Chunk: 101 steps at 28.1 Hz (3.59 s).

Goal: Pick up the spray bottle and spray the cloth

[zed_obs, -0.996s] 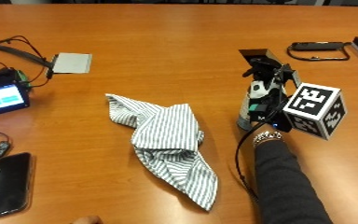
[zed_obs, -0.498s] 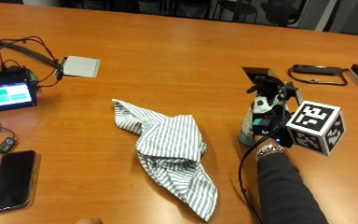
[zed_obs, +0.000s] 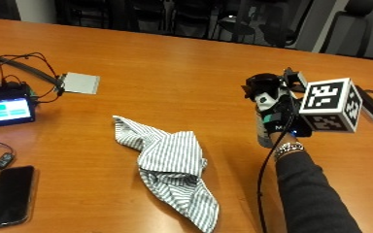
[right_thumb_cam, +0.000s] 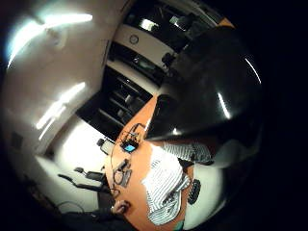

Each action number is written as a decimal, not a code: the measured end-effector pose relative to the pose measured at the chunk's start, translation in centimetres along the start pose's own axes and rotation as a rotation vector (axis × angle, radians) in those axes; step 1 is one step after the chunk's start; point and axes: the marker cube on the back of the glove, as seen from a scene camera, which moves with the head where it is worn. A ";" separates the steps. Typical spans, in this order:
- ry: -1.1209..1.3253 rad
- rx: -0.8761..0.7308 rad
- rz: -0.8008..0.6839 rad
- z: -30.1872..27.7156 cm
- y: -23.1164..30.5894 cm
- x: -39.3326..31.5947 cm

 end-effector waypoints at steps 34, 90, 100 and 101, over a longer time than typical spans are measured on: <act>1.039 -0.474 -1.119 5.1 5.8 -8.0; -0.540 -0.359 0.040 13.3 13.2 -8.2; -0.526 -0.311 0.000 13.7 11.2 -8.4; -0.524 -0.306 -0.008 13.7 10.9 -8.6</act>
